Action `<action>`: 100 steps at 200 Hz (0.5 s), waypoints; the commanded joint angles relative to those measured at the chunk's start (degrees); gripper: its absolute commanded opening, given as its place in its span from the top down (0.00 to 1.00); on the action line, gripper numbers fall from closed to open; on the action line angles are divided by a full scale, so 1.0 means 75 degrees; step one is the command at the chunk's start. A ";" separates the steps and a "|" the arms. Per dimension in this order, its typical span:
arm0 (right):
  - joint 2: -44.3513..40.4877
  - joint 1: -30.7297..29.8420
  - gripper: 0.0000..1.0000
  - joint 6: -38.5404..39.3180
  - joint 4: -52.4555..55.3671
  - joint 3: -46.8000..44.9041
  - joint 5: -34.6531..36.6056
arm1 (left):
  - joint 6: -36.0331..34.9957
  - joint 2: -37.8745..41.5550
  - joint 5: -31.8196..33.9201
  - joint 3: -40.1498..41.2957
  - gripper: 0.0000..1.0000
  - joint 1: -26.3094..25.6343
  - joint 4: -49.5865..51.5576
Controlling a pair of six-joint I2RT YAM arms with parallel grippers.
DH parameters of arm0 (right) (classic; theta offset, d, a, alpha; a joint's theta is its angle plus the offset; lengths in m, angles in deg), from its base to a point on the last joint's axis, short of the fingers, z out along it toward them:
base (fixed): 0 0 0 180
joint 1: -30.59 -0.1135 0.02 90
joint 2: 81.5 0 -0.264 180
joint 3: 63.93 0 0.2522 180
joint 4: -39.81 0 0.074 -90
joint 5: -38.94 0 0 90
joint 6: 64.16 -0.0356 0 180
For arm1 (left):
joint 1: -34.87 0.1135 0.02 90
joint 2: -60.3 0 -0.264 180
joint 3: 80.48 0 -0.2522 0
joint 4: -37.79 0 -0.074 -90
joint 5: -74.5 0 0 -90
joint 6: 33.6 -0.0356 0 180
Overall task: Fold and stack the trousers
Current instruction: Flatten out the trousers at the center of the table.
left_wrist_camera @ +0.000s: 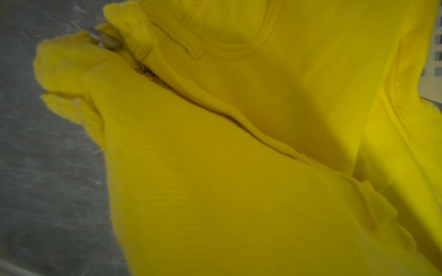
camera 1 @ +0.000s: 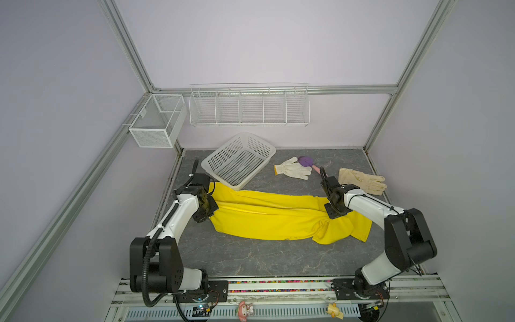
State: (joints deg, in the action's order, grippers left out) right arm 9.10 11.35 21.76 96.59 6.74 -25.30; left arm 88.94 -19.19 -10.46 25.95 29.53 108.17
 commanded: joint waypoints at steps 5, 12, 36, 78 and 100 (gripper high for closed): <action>-0.0507 -0.0102 0.90 0.0016 0.0674 0.0294 -0.0013 | -0.0843 0.0855 0.1113 -0.1048 1.00 0.0028 0.1900; -0.0643 -0.0137 0.90 0.0044 0.0789 0.0349 -0.0050 | -0.0820 0.0987 0.1083 -0.1270 1.00 0.0009 0.2129; -0.1046 -0.0218 0.90 0.0142 0.1248 0.0519 -0.0245 | -0.0922 0.1101 0.1433 -0.1903 1.00 -0.0002 0.3196; -0.1365 -0.0240 0.90 0.0558 0.1394 0.0440 -0.0062 | -0.1311 0.0682 0.1349 -0.1034 1.00 -0.0013 0.3039; -0.0997 -0.0201 0.90 0.0735 0.1120 0.0598 -0.0024 | -0.1437 -0.0752 0.1099 -0.1541 1.00 -0.0130 0.2690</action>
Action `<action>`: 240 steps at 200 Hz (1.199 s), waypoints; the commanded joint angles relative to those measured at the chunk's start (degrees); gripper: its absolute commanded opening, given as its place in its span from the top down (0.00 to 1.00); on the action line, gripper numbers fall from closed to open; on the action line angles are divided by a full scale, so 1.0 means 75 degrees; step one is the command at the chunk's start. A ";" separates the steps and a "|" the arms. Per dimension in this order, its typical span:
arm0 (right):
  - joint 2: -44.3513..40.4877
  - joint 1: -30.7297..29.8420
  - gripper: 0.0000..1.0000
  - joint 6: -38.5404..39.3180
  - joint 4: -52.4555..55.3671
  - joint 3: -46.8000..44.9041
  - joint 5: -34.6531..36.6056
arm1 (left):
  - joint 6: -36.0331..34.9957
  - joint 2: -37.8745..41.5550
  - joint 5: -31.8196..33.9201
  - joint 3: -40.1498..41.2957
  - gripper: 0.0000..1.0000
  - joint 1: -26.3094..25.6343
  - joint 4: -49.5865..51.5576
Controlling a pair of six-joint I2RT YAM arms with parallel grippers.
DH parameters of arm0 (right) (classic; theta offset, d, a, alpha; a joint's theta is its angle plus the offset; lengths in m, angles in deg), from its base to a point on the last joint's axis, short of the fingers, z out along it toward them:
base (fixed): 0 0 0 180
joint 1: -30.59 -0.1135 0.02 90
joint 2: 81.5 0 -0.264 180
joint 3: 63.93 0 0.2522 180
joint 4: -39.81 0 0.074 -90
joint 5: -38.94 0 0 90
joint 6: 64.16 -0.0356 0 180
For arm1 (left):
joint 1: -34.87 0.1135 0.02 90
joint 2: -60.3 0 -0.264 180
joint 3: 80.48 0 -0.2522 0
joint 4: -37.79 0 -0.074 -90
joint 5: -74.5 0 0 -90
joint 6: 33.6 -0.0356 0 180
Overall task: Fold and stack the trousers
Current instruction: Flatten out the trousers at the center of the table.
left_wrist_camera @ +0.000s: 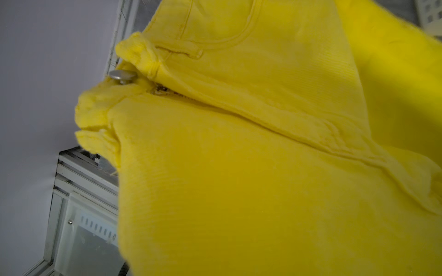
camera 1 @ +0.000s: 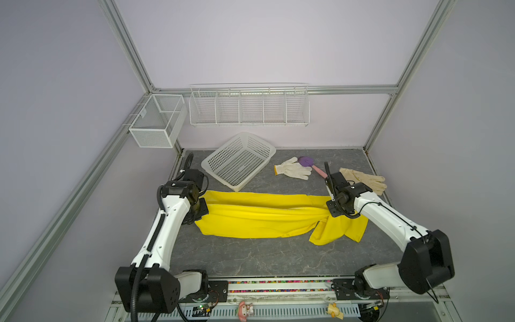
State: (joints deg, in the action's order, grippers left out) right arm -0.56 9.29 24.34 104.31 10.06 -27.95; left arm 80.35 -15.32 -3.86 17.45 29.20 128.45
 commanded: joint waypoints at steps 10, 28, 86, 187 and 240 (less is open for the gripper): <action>0.0496 0.0069 0.90 0.0459 -0.0073 0.0246 0.0342 | -0.0466 -0.1776 0.0295 -0.0705 1.00 -0.0302 -0.0396; 0.0990 0.0082 0.90 0.0709 -0.0367 0.0443 0.0519 | -0.0580 -0.2838 -0.0047 -0.1167 1.00 -0.0359 -0.0843; 0.1652 0.0119 0.90 0.0903 -0.0867 0.0330 0.0622 | -0.0637 -0.4515 -0.0532 -0.1472 0.83 -0.0482 -0.1809; 0.1478 0.0154 0.90 0.0843 -0.0872 0.0062 0.0545 | 0.0194 -0.1691 -0.1680 -0.0444 0.35 0.0408 -0.1605; 0.1408 0.0158 0.90 0.0888 -0.0847 0.0056 0.0519 | 0.2096 -0.0335 -0.3044 0.1461 0.34 0.0405 -0.3432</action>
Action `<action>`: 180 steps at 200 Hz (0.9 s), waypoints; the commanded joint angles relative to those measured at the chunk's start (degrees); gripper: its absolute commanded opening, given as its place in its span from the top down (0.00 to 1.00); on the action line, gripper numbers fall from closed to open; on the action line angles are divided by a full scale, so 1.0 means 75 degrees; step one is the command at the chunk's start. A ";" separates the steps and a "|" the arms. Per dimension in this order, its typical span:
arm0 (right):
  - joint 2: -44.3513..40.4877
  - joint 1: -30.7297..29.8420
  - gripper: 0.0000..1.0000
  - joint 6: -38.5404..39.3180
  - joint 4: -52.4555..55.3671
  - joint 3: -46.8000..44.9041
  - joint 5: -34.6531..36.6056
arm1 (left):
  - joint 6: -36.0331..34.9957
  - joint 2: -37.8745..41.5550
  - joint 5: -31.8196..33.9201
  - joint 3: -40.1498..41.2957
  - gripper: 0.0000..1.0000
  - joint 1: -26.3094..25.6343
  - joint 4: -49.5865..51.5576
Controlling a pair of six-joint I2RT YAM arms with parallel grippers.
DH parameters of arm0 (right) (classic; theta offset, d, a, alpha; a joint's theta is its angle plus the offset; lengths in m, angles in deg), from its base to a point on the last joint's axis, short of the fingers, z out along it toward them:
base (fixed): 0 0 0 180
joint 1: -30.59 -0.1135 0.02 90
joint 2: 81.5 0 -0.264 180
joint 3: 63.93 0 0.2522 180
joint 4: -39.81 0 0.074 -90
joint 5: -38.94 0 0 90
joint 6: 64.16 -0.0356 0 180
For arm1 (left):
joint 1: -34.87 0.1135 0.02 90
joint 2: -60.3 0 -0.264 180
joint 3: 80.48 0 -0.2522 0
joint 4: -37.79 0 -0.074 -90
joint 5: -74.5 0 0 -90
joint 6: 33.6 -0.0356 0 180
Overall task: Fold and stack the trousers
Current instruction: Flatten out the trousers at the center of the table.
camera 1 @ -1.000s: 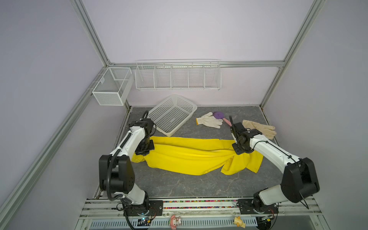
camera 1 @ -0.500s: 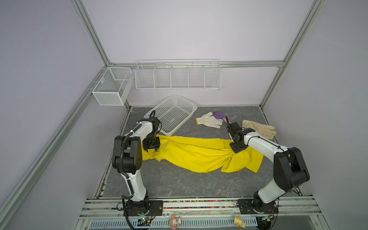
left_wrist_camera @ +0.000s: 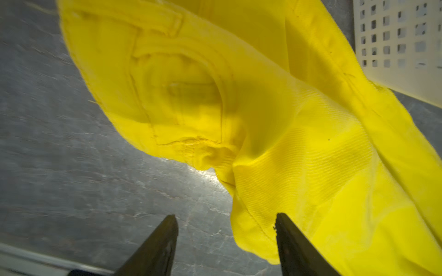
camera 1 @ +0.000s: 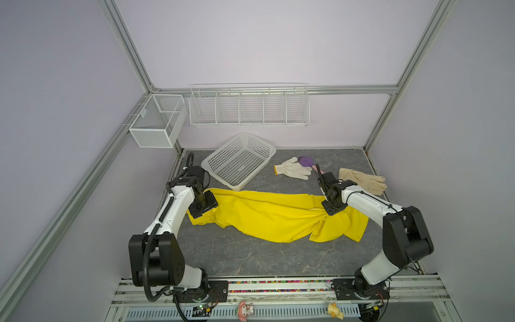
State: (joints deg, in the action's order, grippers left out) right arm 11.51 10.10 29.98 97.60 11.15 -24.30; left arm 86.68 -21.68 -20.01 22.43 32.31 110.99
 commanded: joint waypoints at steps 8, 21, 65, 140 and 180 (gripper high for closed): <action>-0.0234 0.0056 0.90 0.0130 0.0047 -0.0113 0.0020 | 0.1513 0.0547 -0.1183 0.1130 0.34 -0.0009 -0.1536; -0.0261 0.0061 0.90 0.0138 0.0057 -0.0146 0.0025 | 0.1799 0.0434 -0.1484 0.1555 0.36 -0.0009 -0.2059; -0.0363 0.0073 0.90 0.0167 0.0071 -0.0225 0.0031 | 0.1881 0.0067 -0.1323 0.1882 0.45 -0.0009 -0.2568; -0.0381 0.0073 0.90 -0.0001 0.0048 -0.0336 -0.0065 | 0.1847 -0.0200 -0.1362 0.1373 0.70 -0.0150 -0.2521; -0.0520 0.0084 0.90 0.0165 0.0240 -0.0165 0.0077 | 0.1614 -0.0299 -0.1276 0.1017 1.00 -0.0161 -0.2318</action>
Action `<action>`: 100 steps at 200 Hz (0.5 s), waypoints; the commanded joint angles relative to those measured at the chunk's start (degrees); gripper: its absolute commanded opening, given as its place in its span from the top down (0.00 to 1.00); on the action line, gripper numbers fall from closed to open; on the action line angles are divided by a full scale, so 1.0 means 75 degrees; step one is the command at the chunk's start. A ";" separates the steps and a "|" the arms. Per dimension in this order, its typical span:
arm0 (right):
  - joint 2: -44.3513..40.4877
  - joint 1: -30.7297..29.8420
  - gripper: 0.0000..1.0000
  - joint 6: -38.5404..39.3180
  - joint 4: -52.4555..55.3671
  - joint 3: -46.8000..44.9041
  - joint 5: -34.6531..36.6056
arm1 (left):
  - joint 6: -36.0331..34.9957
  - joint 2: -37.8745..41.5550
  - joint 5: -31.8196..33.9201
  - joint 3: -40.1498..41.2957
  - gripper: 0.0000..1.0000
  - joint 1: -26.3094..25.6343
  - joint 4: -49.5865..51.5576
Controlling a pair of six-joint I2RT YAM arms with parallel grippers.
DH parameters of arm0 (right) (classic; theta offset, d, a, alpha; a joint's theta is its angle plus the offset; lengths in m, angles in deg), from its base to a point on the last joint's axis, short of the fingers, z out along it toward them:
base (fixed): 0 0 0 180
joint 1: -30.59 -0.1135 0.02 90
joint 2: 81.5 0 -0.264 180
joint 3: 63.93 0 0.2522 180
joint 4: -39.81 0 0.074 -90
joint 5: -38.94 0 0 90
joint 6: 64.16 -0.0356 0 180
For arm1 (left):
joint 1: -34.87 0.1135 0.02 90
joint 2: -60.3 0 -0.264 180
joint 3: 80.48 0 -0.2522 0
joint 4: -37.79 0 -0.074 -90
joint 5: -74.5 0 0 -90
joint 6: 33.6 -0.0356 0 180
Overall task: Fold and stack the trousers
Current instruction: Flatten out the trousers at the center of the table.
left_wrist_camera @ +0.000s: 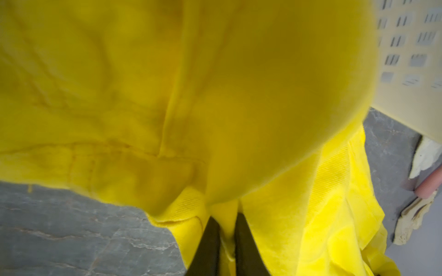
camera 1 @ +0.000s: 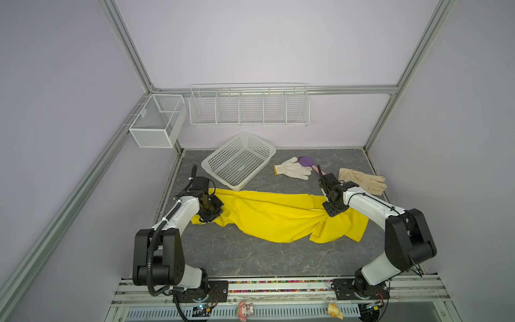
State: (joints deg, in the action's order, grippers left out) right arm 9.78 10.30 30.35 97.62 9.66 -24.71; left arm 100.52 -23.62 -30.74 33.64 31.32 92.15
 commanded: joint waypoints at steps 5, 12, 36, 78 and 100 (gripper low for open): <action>-0.0338 0.0070 0.90 0.0122 0.0280 0.0065 0.0156 | -0.0328 -0.0026 0.0272 -0.0621 1.00 -0.0027 0.0391; -0.0401 0.0090 0.90 0.0147 0.0349 0.0116 0.0171 | -0.0494 0.0012 0.0449 -0.0863 1.00 -0.0027 0.0741; -0.0688 0.0121 0.90 0.0358 0.0756 0.0359 0.0424 | -0.1179 0.0362 0.1467 -0.1899 1.00 -0.0026 0.2284; -0.1211 0.0224 0.89 0.0887 0.1391 0.0748 0.0779 | -0.1780 0.1221 0.3025 -0.2946 1.00 -0.0030 0.4391; -0.1169 0.0237 0.89 0.1131 0.1350 0.0911 0.0799 | -0.1822 0.1675 0.3789 -0.2701 1.00 -0.0019 0.4774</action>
State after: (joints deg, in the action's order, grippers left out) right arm 1.39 11.39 34.94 104.88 14.76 -22.20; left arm 89.57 -14.14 -13.59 12.51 30.99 117.35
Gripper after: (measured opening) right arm 0.111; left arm 0.049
